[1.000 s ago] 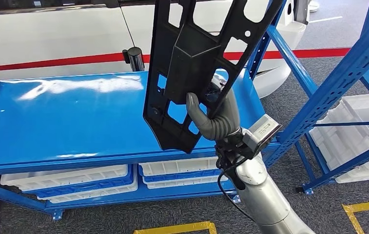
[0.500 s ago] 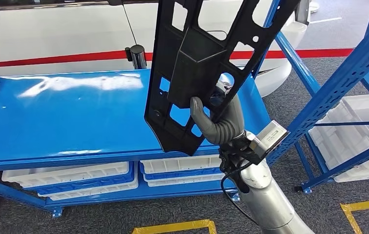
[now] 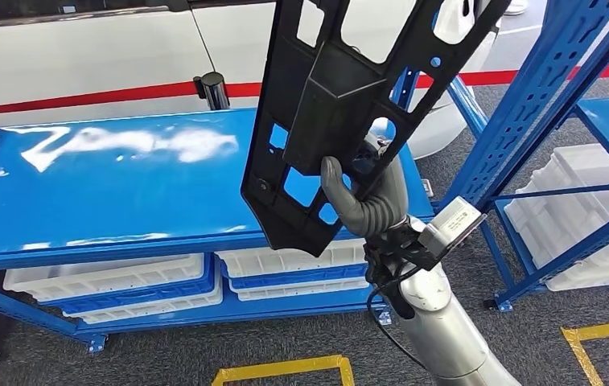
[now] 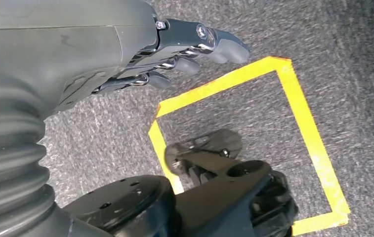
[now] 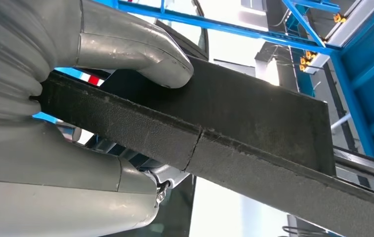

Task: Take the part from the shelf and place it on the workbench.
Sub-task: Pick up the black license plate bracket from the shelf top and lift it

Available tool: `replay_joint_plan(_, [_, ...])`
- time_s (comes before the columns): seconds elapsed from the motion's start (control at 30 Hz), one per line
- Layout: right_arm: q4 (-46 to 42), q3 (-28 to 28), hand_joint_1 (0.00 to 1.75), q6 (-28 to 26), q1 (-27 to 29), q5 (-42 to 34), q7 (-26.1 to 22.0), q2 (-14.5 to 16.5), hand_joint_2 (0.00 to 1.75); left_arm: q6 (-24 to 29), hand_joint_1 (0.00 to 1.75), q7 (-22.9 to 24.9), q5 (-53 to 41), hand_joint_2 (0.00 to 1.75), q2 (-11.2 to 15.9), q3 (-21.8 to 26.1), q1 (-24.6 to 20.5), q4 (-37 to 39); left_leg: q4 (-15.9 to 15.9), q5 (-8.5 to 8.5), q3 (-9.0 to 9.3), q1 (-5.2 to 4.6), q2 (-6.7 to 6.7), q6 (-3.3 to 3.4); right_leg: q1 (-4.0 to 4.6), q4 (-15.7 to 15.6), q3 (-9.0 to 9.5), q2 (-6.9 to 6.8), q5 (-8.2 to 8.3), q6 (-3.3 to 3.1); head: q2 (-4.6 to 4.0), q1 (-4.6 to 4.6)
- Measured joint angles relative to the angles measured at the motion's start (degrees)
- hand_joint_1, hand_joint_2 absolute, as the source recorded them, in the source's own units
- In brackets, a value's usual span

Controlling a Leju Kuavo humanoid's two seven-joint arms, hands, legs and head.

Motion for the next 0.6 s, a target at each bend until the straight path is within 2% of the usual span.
replay_joint_plan(0.03, [0.0, 0.0, 1.75, 0.0, 0.1, 0.0, 0.0, 0.0, 1.75, 0.0, 0.00, 0.0, 0.0, 1.75, 0.0, 0.0, 0.0, 0.0, -2.5, 1.13, 1.98, 0.04, 0.02, 0.04, -0.01, 0.1, -0.12, 0.00, 0.11, 0.08, 0.00, -0.01])
replay_joint_plan(0.1, [0.0, 0.0, 1.75, 0.0, 0.1, 0.0, 0.0, 0.0, 1.75, 0.0, 0.00, 0.0, 0.0, 1.75, 0.0, 0.0, -0.1, 0.0, -11.0, 3.77, 7.46, 0.08, 0.02, 0.23, 0.11, 0.3, -0.31, 0.01, 0.25, 0.26, 0.00, -0.01])
replay_joint_plan(0.13, [-0.1, 0.0, 1.75, 0.0, 0.1, 0.0, 0.0, 0.0, 1.75, 0.0, 0.00, 0.0, 0.0, 1.75, 0.0, 0.0, -0.1, 0.0, -14.1, 4.50, 9.21, 0.04, -0.03, 0.46, 0.26, 0.5, -0.49, 0.01, 0.33, 0.41, 0.00, 0.03])
replay_joint_plan(0.17, [-0.1, 0.0, 1.75, 0.0, 0.1, 0.0, 0.0, 0.0, 1.75, 0.0, 0.00, 0.0, 0.0, 1.75, 0.0, 0.0, -0.2, 0.0, -15.8, 4.75, 9.98, -0.06, -0.09, 0.73, 0.41, 0.6, -0.71, 0.00, 0.47, 0.64, 0.00, 0.06])
replay_joint_plan(0.27, [-0.2, 0.0, 1.75, 0.0, 0.1, 0.1, 0.0, 0.0, 1.75, 0.0, 0.00, 0.0, 0.0, 1.75, 0.0, 0.0, -0.1, 0.1, -16.1, 5.31, 9.32, -0.34, -0.11, 1.94, 0.37, 0.7, -1.48, 0.01, 0.91, 1.60, 0.00, 0.08])
replay_joint_plan(0.3, [-0.2, 0.0, 1.75, 0.0, 0.1, 0.2, 0.0, 0.0, 1.75, 0.0, 0.00, 0.0, 0.0, 1.75, 0.0, 0.0, -0.2, 0.1, -16.2, 5.66, 9.06, -0.29, -0.06, 2.47, 0.33, 1.3, -2.00, 0.02, 0.39, 1.74, 0.00, 0.11])
replay_joint_plan(0.37, [-0.2, -0.1, 1.75, 0.0, 0.1, 0.4, 0.0, -0.1, 1.75, 0.0, 0.00, -0.1, 0.0, 1.75, 0.0, 0.1, -0.3, 0.1, -16.4, 6.42, 8.30, -0.12, 0.06, 3.45, 0.29, 5.9, -4.28, 0.06, -2.65, 1.47, 0.00, 0.22])
replay_joint_plan(0.43, [-0.1, -0.1, 1.75, -0.2, 0.1, 0.6, 0.1, -0.1, 1.75, 0.1, 0.00, -0.2, 0.0, 1.75, 0.0, 0.1, -0.3, 0.1, -16.4, 7.12, 7.22, -0.25, 0.06, 3.86, 0.27, 13.5, -7.31, 0.07, -6.51, 1.15, 0.00, 0.30])
replay_joint_plan(0.47, [-0.1, -0.1, 1.75, -0.4, 0.1, 0.9, 0.4, -0.1, 1.75, 0.1, 0.00, -0.2, 0.0, 1.75, 0.0, 0.1, -0.3, 0.1, -16.4, 7.51, 6.68, -0.33, 0.06, 3.88, 0.27, 16.3, -8.18, 0.07, -7.61, 1.26, 0.00, 0.30])
replay_joint_plan(0.5, [-0.1, -0.1, 1.75, -0.9, 0.1, 1.2, 0.7, -0.1, 1.75, 0.2, 0.00, -0.2, 0.0, 1.75, 0.0, 0.2, -0.3, 0.1, -16.4, 7.90, 6.16, -0.41, 0.06, 3.87, 0.28, 17.1, -8.01, 0.07, -7.85, 1.54, 0.00, 0.31])
replay_joint_plan(0.53, [-0.1, -0.1, 1.75, -1.4, 0.1, 1.6, 1.0, -0.1, 1.75, 0.2, 0.00, -0.2, -0.1, 1.75, 0.0, 0.2, -0.3, 0.1, -16.4, 8.32, 5.66, -0.47, 0.03, 3.80, 0.31, 15.4, -6.49, 0.07, -7.24, 1.92, 0.00, 0.31])
replay_joint_plan(0.6, [-0.1, -0.1, 1.75, -2.2, 0.0, 2.1, 1.7, -0.1, 1.75, 0.3, 0.00, -0.2, -0.1, 1.75, -0.1, 0.2, -0.3, 0.2, -16.4, 9.08, 4.92, -0.55, -0.07, 3.54, 0.50, 6.9, -0.86, 0.07, -5.22, 2.23, 0.00, 0.32])
